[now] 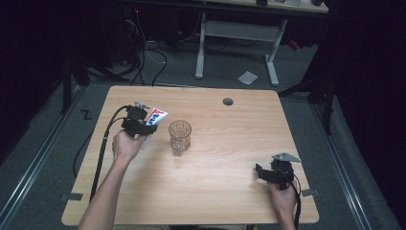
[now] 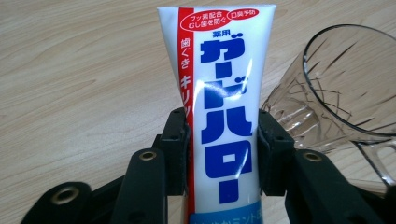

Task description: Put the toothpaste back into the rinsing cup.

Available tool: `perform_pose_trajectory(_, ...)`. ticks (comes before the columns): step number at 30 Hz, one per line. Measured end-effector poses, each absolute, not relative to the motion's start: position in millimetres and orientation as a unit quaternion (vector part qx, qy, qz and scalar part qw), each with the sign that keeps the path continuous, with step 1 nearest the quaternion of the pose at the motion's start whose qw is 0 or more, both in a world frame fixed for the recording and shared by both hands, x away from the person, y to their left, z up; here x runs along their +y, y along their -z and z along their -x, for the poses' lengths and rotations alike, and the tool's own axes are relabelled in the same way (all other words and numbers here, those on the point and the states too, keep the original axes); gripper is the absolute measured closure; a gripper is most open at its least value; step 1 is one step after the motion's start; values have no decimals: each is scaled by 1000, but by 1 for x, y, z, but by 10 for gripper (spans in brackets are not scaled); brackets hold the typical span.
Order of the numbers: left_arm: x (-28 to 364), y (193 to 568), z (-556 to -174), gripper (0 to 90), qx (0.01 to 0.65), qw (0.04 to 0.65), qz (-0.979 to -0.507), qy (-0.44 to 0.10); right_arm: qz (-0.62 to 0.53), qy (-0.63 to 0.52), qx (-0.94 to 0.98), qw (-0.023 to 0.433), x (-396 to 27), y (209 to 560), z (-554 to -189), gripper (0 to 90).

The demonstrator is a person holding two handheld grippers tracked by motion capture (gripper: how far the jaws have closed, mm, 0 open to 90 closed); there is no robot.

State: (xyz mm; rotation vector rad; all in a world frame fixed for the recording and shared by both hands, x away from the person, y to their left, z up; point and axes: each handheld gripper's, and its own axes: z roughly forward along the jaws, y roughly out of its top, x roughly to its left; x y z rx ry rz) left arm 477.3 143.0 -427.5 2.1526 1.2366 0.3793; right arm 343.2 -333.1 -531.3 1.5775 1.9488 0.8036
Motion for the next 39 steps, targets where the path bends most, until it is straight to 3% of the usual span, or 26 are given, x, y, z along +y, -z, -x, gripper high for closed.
perform_pose_trajectory(39, 109, 383, -450, 619, 405, 381, -819, -140, -580, -295, 716, 252, -333, 531, -343, 202)
